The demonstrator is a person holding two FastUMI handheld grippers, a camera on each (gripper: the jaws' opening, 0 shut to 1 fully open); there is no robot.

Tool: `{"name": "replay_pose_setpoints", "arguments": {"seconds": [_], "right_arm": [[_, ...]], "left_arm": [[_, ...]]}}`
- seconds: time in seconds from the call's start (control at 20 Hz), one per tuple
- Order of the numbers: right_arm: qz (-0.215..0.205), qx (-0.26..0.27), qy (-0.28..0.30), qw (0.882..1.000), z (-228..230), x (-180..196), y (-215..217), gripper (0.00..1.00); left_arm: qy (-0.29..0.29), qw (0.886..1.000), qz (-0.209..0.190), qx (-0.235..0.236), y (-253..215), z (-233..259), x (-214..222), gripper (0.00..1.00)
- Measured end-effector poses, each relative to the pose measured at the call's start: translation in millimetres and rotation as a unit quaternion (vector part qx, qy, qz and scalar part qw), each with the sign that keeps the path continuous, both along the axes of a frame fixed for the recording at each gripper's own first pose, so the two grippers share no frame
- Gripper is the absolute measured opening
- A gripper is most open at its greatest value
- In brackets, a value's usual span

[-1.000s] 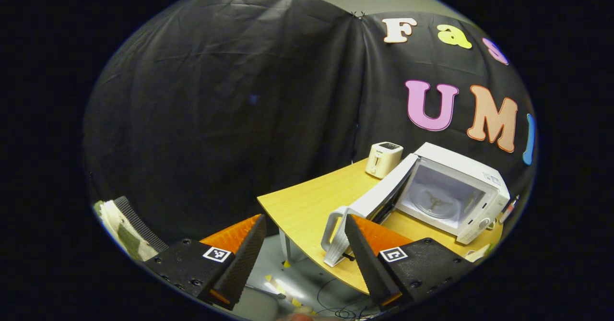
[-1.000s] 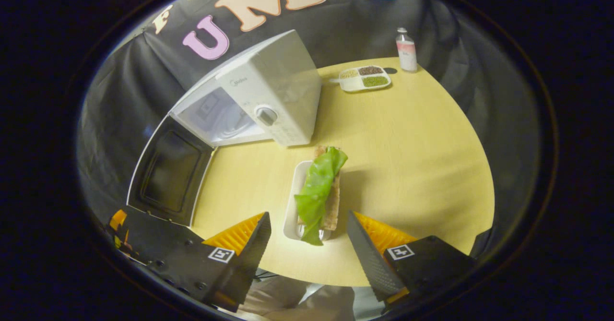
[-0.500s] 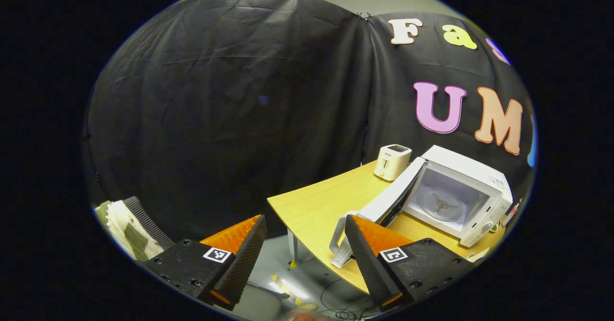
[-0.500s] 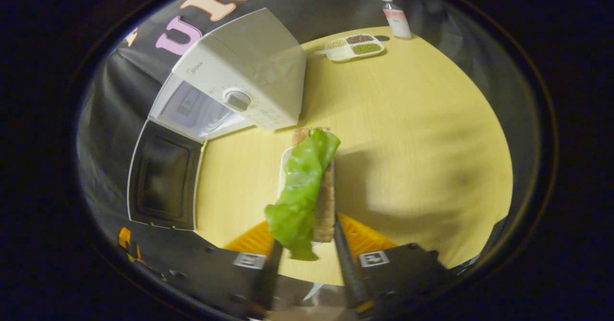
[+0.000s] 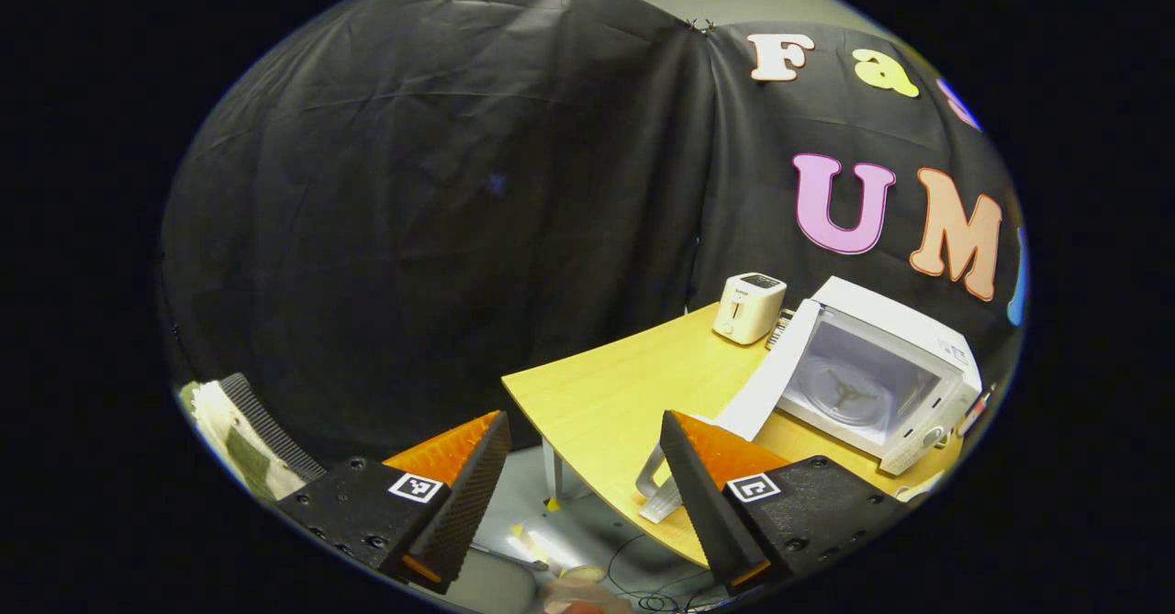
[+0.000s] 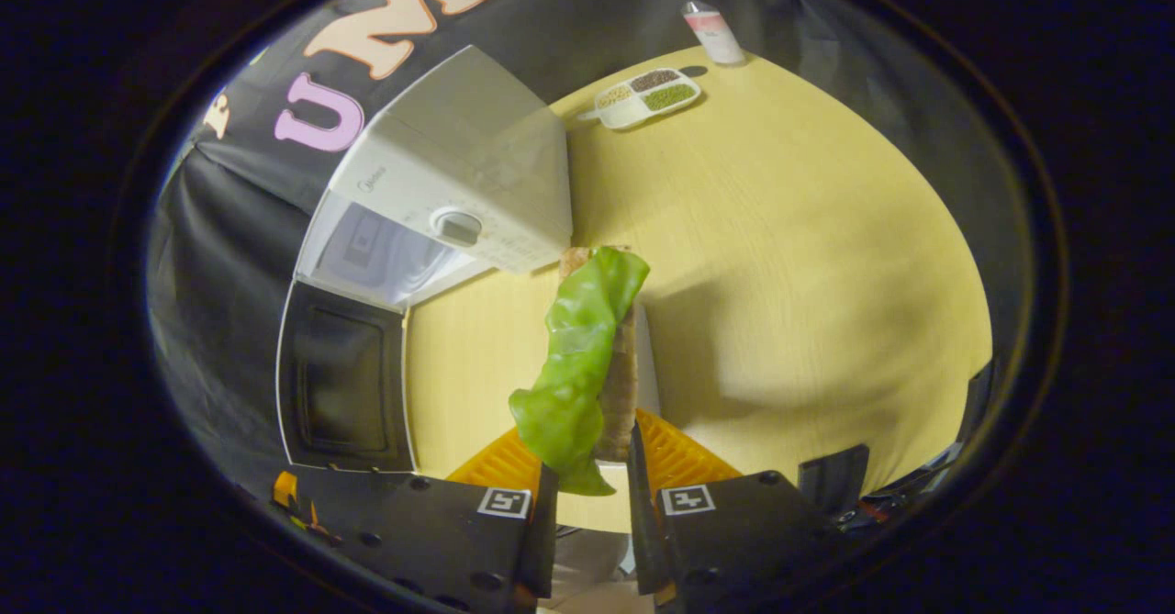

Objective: Open the microwave oven with the left hand, put the food in, and close the microwave oven.

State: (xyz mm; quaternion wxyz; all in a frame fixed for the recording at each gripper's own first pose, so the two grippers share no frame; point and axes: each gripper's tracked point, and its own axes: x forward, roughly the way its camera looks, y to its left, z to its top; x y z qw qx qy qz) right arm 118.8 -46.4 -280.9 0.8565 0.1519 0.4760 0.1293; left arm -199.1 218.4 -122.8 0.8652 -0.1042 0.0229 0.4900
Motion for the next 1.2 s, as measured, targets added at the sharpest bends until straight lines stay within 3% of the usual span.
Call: {"name": "replay_pose_setpoints", "arguments": {"seconds": [0.05,0.1,0.15,0.3,0.65,0.85,1.2], "right_arm": [[-0.008,0.002,-0.009,1.000,6,-1,0,0.37],[-0.018,0.004,-0.018,1.000,11,-2,0,0.31],[-0.027,0.009,-0.025,0.999,17,-4,3,0.37],[-0.060,0.029,-0.042,0.997,34,-15,18,0.37],[-0.108,0.099,-0.066,0.987,46,-41,105,0.37],[-0.106,0.139,-0.076,0.982,49,-48,166,0.37],[-0.081,0.210,-0.104,0.969,45,-21,280,0.37]], "left_arm": [[0.000,1.000,-0.009,0.000,6,0,5,0.97],[0.003,1.000,-0.019,0.001,13,2,10,0.97],[0.007,1.000,-0.030,0.003,20,1,15,0.97],[0.012,0.998,-0.064,0.002,44,3,33,0.97],[0.046,0.987,-0.157,0.002,87,-1,80,0.97],[0.056,0.978,-0.200,0.014,102,6,105,0.97],[0.067,0.965,-0.253,0.025,129,2,132,0.97]]}}
